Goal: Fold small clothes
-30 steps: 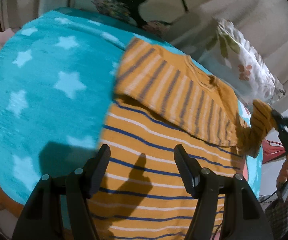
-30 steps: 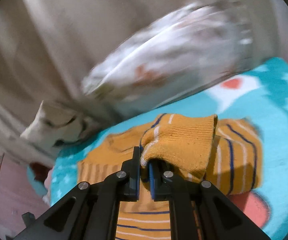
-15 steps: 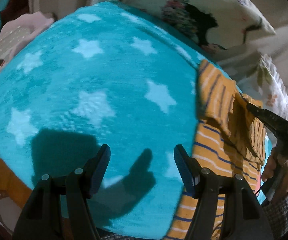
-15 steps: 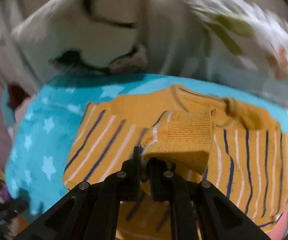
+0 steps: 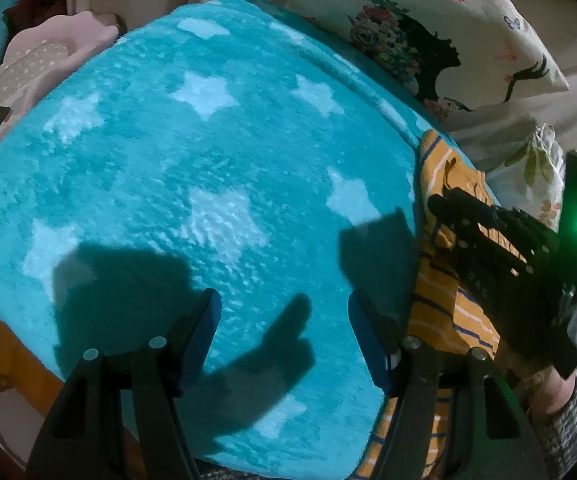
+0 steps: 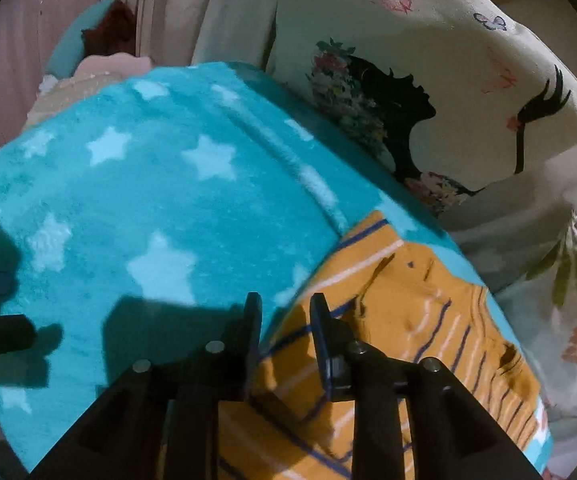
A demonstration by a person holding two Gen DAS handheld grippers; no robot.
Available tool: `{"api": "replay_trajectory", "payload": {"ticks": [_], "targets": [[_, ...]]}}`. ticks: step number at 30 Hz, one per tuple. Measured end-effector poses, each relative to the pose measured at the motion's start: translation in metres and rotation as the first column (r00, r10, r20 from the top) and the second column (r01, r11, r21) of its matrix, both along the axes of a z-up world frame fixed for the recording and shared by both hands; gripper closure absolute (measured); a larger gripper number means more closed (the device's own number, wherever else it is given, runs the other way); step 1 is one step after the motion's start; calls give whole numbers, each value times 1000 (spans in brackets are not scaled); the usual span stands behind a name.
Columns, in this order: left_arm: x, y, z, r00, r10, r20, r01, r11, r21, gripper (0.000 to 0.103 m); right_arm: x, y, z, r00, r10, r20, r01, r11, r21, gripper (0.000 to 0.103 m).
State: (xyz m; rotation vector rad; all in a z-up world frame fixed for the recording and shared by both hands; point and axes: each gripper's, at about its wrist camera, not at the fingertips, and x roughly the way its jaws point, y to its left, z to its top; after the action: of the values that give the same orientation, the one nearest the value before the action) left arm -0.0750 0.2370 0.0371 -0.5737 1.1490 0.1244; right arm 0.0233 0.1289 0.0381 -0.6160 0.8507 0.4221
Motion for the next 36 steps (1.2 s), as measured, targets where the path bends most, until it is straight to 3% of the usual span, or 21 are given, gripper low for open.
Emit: {"api": "replay_trajectory", "payload": {"ticks": [4,10,13,17,19,23,27,30,33,36], "targets": [[1,3,1,1000,3,6,-3,1000,0,38,12,-35,13,991,-128,-32,131,984,120,77],[3,3,-3,1000,-3,-2,2,1000,-27,38,44,-118,29,921,-359,-149,388,876,287,77],[4,2,-2,1000,-11,3,11,1000,-26,38,55,-126,22,899,-384,-212,435,845,312,79],[4,1,1,1000,-22,10,22,1000,-22,38,73,-108,-5,877,-368,-309,453,848,275,82],[3,-1,3,999,-31,12,32,999,-17,38,75,-94,-14,872,-327,-364,442,845,300,82],[3,-8,5,998,-60,16,60,998,13,38,59,-78,-4,890,-260,-374,397,846,357,82],[9,-22,3,994,-108,29,106,993,41,38,32,-96,6,891,-288,-352,415,832,368,79],[20,-40,-4,980,-200,13,199,980,10,38,7,-139,8,853,-377,-360,504,773,385,73],[25,-59,-10,962,-272,3,272,962,-23,38,-27,-199,12,786,-486,-383,616,676,405,72],[26,-77,-13,948,-319,0,319,946,-65,38,-67,-263,17,696,-616,-370,718,570,400,71]]}}
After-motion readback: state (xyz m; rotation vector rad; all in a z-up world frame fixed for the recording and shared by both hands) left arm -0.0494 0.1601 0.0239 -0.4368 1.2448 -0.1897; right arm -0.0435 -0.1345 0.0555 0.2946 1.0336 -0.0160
